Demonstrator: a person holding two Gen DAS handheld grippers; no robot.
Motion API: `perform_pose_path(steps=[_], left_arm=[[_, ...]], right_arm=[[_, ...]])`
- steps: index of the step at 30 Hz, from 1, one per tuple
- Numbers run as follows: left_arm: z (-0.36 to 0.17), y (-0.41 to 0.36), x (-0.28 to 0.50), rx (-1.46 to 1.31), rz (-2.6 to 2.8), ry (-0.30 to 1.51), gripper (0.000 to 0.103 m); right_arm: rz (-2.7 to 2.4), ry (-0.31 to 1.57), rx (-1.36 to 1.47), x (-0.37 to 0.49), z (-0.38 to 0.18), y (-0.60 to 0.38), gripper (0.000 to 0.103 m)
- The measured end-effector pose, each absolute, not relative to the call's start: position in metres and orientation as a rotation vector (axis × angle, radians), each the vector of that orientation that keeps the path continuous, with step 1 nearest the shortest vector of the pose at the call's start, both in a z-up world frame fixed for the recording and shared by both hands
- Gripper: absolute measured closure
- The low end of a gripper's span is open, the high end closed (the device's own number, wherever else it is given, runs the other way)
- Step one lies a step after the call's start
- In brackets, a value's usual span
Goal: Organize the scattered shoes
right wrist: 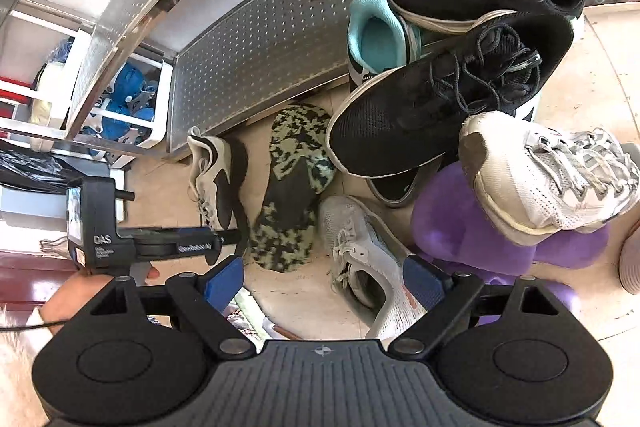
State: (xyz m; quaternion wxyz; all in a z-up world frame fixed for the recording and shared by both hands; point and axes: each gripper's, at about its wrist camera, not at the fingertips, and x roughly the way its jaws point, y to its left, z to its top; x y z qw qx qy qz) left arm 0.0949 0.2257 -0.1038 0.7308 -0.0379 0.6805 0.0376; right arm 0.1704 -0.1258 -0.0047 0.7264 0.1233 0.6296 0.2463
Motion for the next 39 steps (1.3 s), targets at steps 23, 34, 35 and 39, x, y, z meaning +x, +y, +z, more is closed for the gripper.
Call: perform_pose_path(steps=[23, 34, 35, 39], left_arm=[[-0.175, 0.167, 0.115, -0.075, -0.036, 1.718, 0.027], [-0.030, 0.205, 0.042, -0.543, 0.157, 1.678, 0.038], [-0.023, 0.207, 0.040, -0.569, 0.167, 1.671, 0.038], [-0.002, 0.235, 0.063, -0.811, 0.216, 1.465, 0.044]], right_arm=[[0.518, 1.411, 0.268, 0.180, -0.013, -0.136, 0.014], [0.672, 1.341, 0.284, 0.164, 0.018, -0.111, 0.014], [0.676, 1.336, 0.281, 0.163, 0.020, -0.111, 0.014], [0.671, 1.325, 0.275, 0.162, 0.021, -0.113, 0.014]])
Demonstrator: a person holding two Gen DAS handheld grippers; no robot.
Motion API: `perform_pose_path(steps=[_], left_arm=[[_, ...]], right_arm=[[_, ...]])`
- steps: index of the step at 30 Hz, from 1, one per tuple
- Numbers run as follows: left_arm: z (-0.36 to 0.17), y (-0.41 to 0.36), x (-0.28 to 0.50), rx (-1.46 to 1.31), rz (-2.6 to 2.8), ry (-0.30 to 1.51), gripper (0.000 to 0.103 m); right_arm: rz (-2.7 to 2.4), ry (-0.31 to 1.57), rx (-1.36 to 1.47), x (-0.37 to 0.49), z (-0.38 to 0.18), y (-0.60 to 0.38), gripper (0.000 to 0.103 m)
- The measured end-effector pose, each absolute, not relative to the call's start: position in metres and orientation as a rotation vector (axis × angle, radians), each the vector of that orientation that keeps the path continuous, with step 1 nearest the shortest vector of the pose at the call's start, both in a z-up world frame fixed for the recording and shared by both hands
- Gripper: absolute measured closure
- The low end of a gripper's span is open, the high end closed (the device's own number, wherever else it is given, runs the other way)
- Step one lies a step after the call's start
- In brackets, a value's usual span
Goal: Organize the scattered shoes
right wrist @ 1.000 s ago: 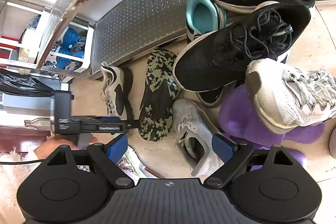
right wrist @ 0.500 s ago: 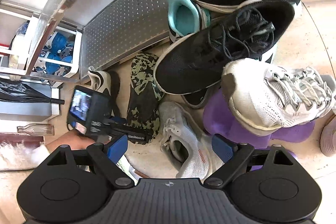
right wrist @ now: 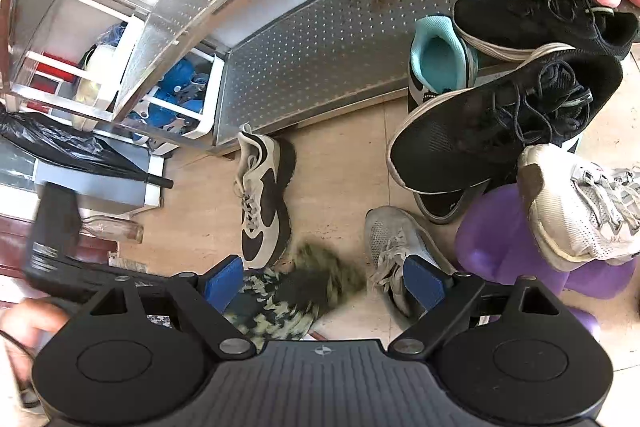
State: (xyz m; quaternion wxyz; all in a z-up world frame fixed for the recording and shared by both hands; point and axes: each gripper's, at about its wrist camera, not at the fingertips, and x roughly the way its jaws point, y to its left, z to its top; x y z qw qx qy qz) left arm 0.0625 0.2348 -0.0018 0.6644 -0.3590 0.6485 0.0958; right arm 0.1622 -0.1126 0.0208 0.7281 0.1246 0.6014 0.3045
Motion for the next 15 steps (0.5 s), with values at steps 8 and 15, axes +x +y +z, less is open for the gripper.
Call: perform_pose_path(steps=[8, 15], left_arm=[[0.016, 0.222, 0.118, -0.535, 0.203, 1.420, 0.018], [-0.003, 0.230, 0.106, -0.498, 0.170, 1.429, 0.019]], right_arm=[[0.609, 1.320, 0.206, 0.165, 0.012, -0.117, 0.013], [0.557, 1.358, 0.132, 0.163, -0.001, -0.094, 0.016]])
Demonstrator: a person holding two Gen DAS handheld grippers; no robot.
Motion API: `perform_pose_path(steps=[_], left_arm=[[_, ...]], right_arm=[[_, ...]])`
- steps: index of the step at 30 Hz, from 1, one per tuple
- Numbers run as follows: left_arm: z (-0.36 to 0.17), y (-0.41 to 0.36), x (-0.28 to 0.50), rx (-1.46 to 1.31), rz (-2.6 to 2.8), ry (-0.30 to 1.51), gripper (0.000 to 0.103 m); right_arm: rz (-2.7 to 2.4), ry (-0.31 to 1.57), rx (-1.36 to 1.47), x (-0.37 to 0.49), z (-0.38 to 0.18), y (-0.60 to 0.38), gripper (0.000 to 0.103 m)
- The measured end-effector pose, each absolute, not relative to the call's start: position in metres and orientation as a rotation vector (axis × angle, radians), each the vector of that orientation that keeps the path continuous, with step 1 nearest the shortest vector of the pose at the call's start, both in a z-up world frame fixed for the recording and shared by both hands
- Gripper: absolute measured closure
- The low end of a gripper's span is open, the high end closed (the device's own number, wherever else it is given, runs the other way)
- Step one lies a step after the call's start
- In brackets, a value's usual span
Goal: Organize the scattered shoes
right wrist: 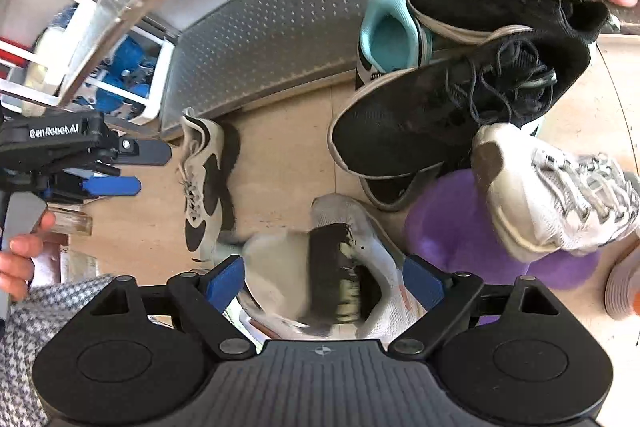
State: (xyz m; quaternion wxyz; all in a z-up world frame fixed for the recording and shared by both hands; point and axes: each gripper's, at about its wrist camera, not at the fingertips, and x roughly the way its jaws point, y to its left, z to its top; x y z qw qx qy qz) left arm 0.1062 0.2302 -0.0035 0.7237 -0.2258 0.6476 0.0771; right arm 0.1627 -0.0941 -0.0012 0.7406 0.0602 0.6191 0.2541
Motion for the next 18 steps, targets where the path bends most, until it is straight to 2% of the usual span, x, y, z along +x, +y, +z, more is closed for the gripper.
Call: perform_pose_path(steps=[6, 8, 11, 12, 14, 15, 18], left_arm=[[0.019, 0.241, 0.113, -0.453, 0.138, 1.354, 0.018], [0.028, 0.241, 0.116, -0.461, 0.111, 1.326, 0.017], [0.038, 0.240, 0.117, -0.459, 0.075, 1.291, 0.017], [0.040, 0.240, 0.117, -0.455, 0.070, 1.287, 0.016], [0.041, 0.242, 0.116, -0.451, 0.070, 1.283, 0.016], [0.041, 0.243, 0.115, -0.454, 0.075, 1.284, 0.016], [0.040, 0.250, 0.113, -0.469, 0.092, 1.284, 0.016]], right_arm=[[0.576, 1.386, -0.024, 0.143, 0.009, -0.036, 0.013], [0.597, 1.334, -0.179, 0.121, 0.010, -0.008, 0.010], [0.581, 1.281, -0.425, 0.093, -0.006, 0.022, 0.013], [0.563, 1.239, -0.544, 0.083, -0.014, 0.029, 0.017], [0.521, 1.144, -0.783, 0.061, -0.030, 0.043, 0.053], [0.511, 1.115, -0.843, 0.056, -0.034, 0.045, 0.056], [0.486, 1.021, -0.965, 0.042, -0.051, 0.048, 0.056]])
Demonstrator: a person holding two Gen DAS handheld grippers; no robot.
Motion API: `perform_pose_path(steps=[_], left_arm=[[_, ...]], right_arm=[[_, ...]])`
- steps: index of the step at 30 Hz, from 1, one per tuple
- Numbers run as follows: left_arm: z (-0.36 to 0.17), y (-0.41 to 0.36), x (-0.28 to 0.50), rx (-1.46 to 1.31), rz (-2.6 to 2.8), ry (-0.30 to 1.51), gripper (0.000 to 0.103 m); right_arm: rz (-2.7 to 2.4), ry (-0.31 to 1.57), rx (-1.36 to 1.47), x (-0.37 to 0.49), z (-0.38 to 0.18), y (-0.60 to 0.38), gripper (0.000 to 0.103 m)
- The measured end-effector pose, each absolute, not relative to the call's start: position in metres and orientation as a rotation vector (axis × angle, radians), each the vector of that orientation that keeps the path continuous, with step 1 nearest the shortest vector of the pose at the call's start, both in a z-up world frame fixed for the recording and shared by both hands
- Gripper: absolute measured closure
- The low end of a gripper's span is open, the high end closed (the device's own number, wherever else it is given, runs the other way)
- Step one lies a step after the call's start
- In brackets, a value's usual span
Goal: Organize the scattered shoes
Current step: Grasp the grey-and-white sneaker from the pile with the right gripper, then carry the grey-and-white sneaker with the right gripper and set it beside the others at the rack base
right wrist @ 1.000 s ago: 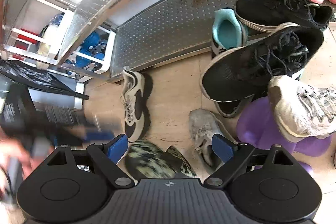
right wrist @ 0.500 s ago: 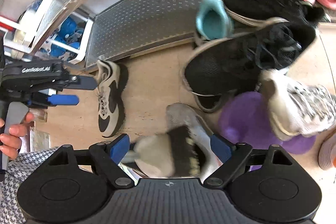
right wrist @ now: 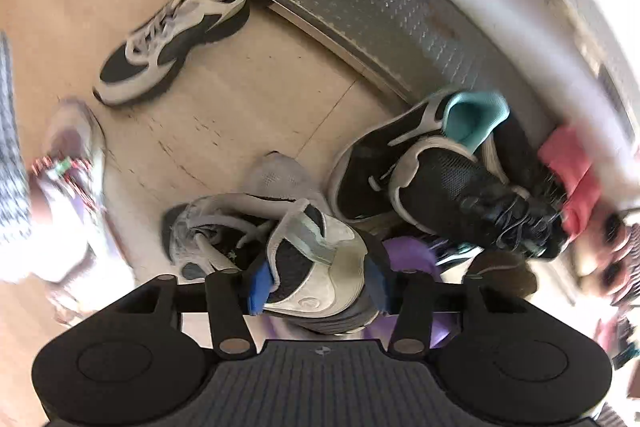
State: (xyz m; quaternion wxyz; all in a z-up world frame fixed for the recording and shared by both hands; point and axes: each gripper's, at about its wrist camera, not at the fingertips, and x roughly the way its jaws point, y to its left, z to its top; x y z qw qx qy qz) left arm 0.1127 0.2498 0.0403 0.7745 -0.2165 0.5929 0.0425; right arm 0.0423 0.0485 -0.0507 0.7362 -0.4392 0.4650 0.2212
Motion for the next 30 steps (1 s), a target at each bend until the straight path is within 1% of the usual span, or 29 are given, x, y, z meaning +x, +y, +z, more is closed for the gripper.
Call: perform_pose_path(steps=[2, 4, 6, 8, 12, 15, 18, 19, 20, 21, 25, 27, 28, 29, 30], left_arm=[[0.040, 0.254, 0.112, -0.472, 0.102, 1.281, 0.016], [0.043, 0.261, 0.111, -0.480, 0.115, 1.271, 0.016], [0.047, 0.270, 0.106, -0.501, 0.132, 1.246, 0.016], [0.054, 0.284, 0.100, -0.529, 0.164, 1.205, 0.016], [0.063, 0.311, 0.090, -0.577, 0.237, 1.145, 0.016], [0.062, 0.328, 0.085, -0.614, 0.285, 1.131, 0.016], [0.059, 0.340, 0.082, -0.648, 0.309, 1.135, 0.016], [0.058, 0.344, 0.082, -0.656, 0.313, 1.137, 0.016], [0.057, 0.347, 0.082, -0.662, 0.317, 1.139, 0.016], [0.057, 0.349, 0.082, -0.662, 0.320, 1.140, 0.016], [0.058, 0.353, 0.081, -0.650, 0.319, 1.141, 0.016], [0.058, 0.352, 0.082, -0.640, 0.312, 1.142, 0.016], [0.057, 0.351, 0.084, -0.625, 0.303, 1.148, 0.016], [0.055, 0.350, 0.086, -0.609, 0.297, 1.159, 0.016], [0.053, 0.348, 0.088, -0.594, 0.293, 1.170, 0.016]], right_arm=[[0.472, 0.992, -1.029, 0.044, -0.064, 0.054, 0.054], [0.478, 0.966, -1.065, 0.050, -0.070, 0.058, 0.058], [0.507, 0.967, -1.047, 0.055, -0.064, 0.060, 0.061], [0.577, 0.906, -1.036, 0.054, -0.043, 0.062, 0.062], [0.709, 0.814, -0.985, 0.064, -0.016, 0.081, 0.063], [0.792, 0.772, -0.989, 0.078, -0.013, 0.100, 0.064], [0.921, 0.660, -1.047, 0.096, -0.019, 0.130, 0.063], [0.965, 0.643, -1.051, 0.107, -0.024, 0.141, 0.052], [0.984, 0.661, -1.028, 0.125, -0.029, 0.155, 0.034], [0.971, 0.679, -1.007, 0.134, -0.030, 0.160, 0.031], [0.834, 0.847, -0.778, 0.182, -0.026, 0.168, 0.031], [0.784, 0.931, -0.676, 0.193, -0.029, 0.158, 0.034], [0.747, 1.005, -0.586, 0.203, -0.033, 0.149, 0.040], [0.686, 1.110, -0.447, 0.217, -0.042, 0.135, 0.052], [0.652, 1.156, -0.378, 0.222, -0.048, 0.128, 0.058]])
